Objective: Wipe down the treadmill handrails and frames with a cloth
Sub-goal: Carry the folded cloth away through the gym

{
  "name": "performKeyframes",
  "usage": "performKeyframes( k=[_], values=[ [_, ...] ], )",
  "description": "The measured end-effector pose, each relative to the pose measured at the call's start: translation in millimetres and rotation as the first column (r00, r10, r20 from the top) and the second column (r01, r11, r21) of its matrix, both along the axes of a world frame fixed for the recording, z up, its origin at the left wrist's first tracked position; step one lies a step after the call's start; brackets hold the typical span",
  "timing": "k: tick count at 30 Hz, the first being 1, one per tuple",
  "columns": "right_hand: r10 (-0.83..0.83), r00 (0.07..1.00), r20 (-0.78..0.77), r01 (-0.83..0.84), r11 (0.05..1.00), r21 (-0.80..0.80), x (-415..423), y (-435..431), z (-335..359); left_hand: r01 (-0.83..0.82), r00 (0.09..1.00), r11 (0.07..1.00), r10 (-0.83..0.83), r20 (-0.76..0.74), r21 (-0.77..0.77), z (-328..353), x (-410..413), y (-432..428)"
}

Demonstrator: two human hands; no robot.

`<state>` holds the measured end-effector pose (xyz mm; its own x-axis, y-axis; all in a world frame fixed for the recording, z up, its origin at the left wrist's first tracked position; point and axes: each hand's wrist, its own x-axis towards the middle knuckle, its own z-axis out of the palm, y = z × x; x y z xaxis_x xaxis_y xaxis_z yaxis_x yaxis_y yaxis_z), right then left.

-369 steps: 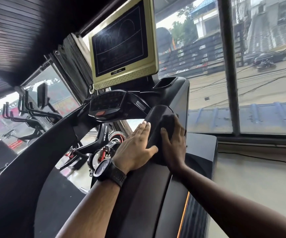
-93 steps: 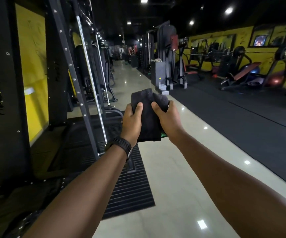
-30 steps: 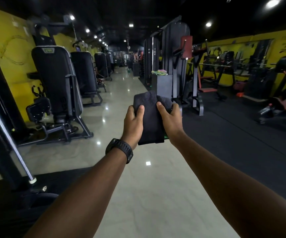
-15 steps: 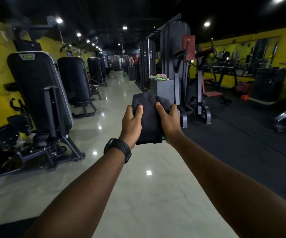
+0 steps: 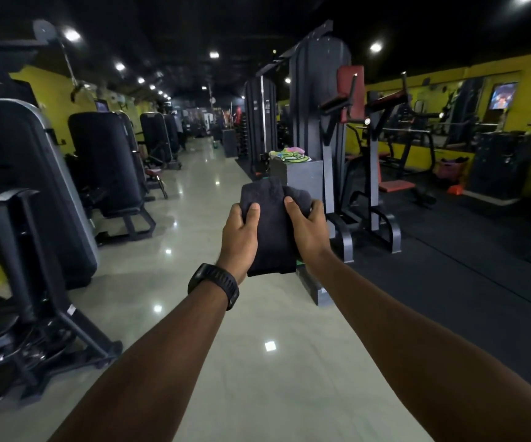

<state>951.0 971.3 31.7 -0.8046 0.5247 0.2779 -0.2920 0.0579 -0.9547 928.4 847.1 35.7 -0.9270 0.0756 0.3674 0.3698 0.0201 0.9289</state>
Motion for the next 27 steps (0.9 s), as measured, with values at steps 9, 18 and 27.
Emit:
performKeyframes(
  k=[9, 18, 27],
  values=[
    [-0.115, 0.993, 0.004, 0.115, 0.992, -0.059, -262, 30, -17, 0.124, 0.992, 0.991, -0.125, -0.032, -0.048, -20, -285, 36],
    [-0.271, 0.962, 0.028, 0.273, 0.960, -0.059, -491, 85, -13, 0.232, 0.971, 0.965, -0.237, -0.031, -0.126, -9, -530, 100],
    [-0.333, 0.943, 0.026, 0.333, 0.938, -0.097, -712, 185, -37, 0.287, 0.956, 0.942, -0.294, -0.012, -0.176, -31, -762, 204]
  ],
)
